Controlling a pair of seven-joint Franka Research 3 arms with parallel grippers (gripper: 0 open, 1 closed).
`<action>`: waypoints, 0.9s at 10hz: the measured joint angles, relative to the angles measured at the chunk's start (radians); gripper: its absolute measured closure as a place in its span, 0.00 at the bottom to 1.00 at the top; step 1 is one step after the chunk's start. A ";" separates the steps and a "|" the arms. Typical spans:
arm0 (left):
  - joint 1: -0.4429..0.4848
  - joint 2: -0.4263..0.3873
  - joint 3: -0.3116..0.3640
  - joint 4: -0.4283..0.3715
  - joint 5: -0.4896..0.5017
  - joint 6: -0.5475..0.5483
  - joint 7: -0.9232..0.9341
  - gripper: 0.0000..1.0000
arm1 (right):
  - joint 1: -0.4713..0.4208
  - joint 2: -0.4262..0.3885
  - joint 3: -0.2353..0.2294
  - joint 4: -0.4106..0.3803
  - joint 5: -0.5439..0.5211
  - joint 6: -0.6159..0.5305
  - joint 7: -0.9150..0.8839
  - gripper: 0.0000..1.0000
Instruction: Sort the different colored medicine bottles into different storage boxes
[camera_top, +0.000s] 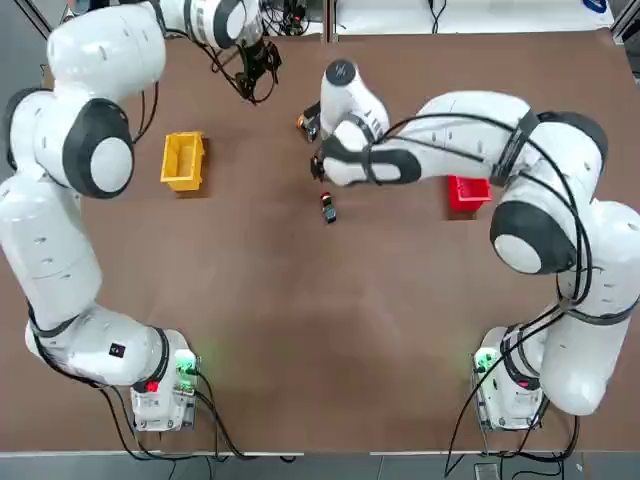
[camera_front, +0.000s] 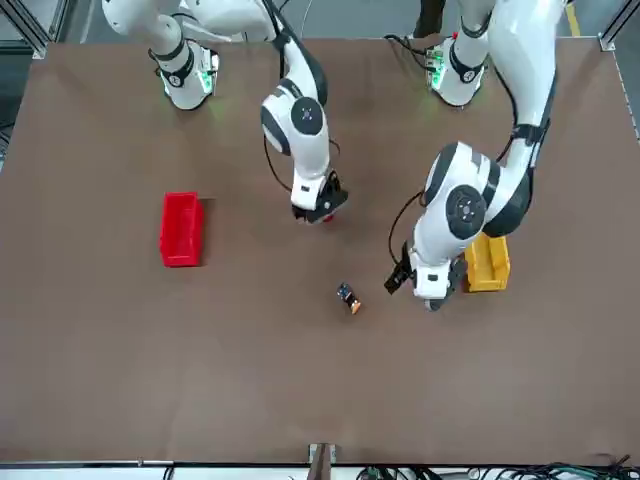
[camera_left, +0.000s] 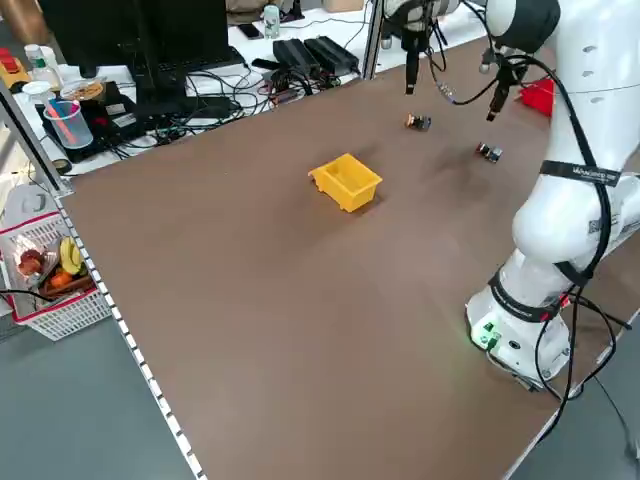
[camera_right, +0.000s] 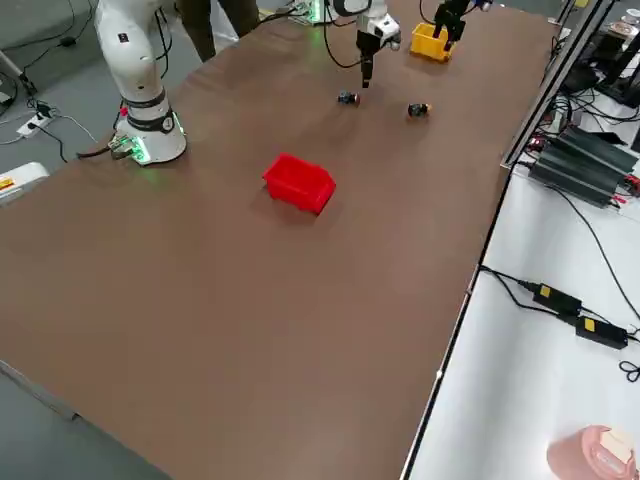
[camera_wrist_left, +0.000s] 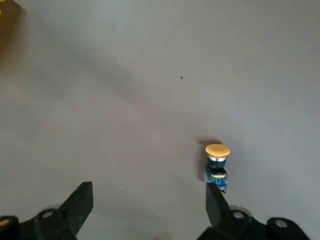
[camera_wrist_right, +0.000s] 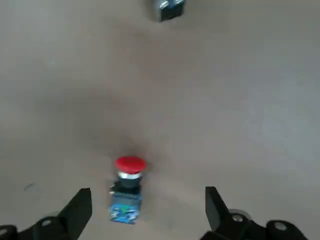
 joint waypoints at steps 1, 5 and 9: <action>-0.013 0.029 0.000 0.000 0.005 0.028 -0.002 0.01 | 0.031 0.002 -0.001 -0.045 -0.004 0.053 0.012 0.00; -0.053 0.133 -0.001 0.038 0.053 0.062 -0.005 0.03 | 0.054 0.040 -0.012 -0.112 -0.057 0.131 0.024 0.00; -0.138 0.208 0.003 0.091 0.055 0.122 -0.007 0.06 | 0.056 0.068 -0.016 -0.108 -0.081 0.162 0.064 0.00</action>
